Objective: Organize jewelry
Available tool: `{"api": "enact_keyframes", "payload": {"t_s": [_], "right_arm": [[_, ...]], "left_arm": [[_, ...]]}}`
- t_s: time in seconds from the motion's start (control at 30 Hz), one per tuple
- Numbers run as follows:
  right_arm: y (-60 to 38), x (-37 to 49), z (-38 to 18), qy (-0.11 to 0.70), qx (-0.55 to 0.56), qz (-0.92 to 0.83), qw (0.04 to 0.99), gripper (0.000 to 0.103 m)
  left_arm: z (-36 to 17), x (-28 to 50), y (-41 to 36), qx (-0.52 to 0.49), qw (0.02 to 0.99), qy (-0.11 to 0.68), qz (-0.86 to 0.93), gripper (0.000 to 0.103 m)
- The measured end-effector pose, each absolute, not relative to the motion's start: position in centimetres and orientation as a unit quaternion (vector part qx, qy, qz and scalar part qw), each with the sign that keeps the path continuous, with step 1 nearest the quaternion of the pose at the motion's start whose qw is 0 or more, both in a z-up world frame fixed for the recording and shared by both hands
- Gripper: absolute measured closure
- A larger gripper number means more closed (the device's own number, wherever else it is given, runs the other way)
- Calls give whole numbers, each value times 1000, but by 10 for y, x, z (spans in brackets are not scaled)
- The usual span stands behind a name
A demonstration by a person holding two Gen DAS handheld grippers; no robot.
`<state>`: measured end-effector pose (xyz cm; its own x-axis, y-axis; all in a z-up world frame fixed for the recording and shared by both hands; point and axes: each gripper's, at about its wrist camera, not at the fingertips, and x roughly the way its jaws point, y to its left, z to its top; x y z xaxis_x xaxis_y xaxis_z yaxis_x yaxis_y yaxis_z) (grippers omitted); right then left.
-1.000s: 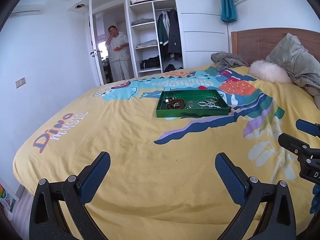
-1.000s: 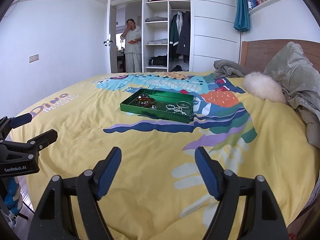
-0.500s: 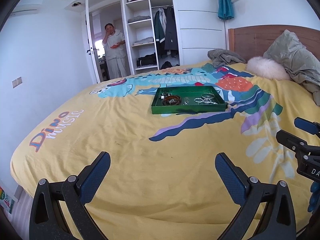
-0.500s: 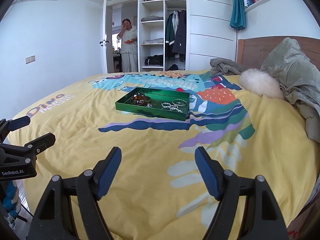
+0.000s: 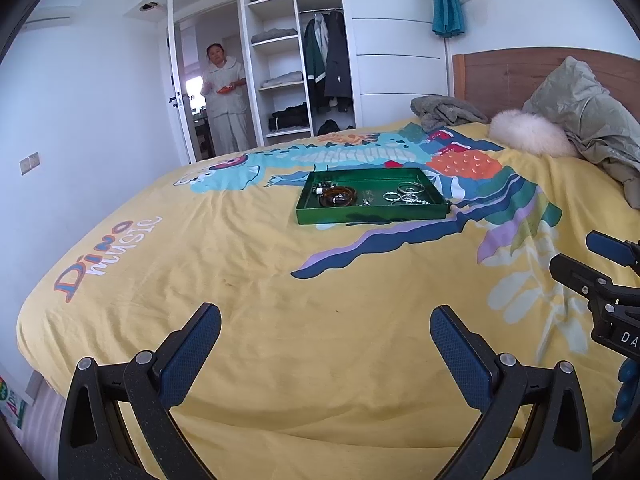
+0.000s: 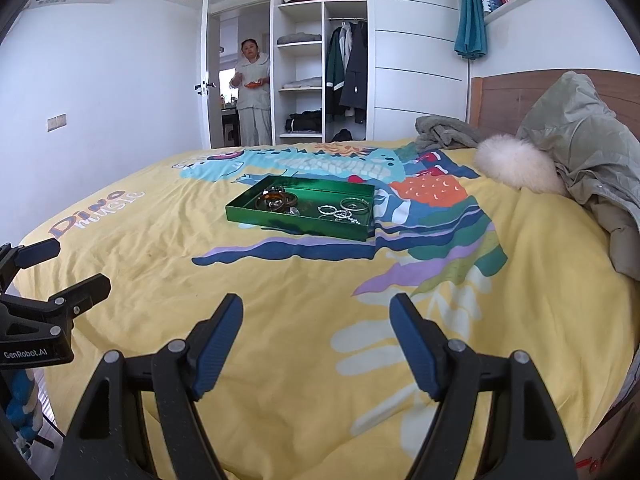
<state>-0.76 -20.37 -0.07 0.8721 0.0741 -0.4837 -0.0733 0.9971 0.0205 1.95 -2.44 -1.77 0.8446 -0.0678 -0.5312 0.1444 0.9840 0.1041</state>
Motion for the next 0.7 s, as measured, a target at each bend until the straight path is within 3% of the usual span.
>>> {"api": "enact_keyframes", "payload": {"t_s": [0.7], "right_arm": [[-207,-11,2,244,4,30,969,28]], "left_arm": [[-18,17,-27,69,958,273,-58,0]]}}
